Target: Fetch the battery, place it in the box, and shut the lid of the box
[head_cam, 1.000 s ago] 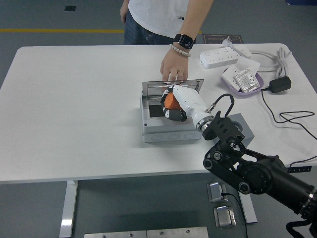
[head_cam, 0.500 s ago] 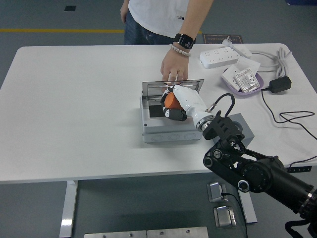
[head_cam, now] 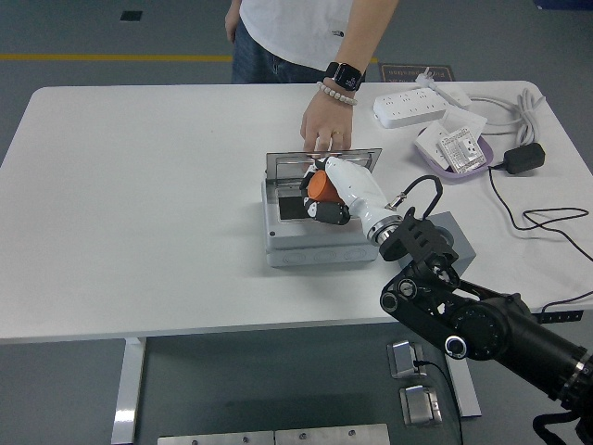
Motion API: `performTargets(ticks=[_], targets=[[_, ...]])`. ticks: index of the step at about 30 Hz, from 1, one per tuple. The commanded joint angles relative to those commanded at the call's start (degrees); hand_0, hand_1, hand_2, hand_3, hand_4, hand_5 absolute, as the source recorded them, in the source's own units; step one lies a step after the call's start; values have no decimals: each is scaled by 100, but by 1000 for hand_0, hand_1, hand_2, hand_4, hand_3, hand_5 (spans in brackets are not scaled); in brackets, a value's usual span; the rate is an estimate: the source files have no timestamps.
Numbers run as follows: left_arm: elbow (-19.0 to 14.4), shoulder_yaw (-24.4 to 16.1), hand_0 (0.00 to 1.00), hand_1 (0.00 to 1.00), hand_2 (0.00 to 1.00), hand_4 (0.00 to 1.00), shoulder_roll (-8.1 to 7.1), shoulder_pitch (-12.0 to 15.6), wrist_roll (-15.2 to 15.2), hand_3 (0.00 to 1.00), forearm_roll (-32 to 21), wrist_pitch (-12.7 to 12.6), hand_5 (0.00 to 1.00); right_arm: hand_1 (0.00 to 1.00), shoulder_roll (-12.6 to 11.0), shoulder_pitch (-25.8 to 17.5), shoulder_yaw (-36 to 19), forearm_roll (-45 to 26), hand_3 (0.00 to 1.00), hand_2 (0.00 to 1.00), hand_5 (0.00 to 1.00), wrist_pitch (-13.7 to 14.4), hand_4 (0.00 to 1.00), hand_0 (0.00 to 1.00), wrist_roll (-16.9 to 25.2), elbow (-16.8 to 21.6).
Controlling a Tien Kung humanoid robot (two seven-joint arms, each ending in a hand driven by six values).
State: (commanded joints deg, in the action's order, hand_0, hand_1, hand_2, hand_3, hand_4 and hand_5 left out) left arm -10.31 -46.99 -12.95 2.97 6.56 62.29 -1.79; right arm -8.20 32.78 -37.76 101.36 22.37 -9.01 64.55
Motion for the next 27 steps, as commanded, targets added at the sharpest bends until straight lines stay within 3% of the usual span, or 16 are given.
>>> performTargets(ticks=[27], targets=[[0,0,397,562,512,2,7,-46,17,484,44,12,2,521,8,26,-34,-87,546,527,413,-12,623,594,62,-4]])
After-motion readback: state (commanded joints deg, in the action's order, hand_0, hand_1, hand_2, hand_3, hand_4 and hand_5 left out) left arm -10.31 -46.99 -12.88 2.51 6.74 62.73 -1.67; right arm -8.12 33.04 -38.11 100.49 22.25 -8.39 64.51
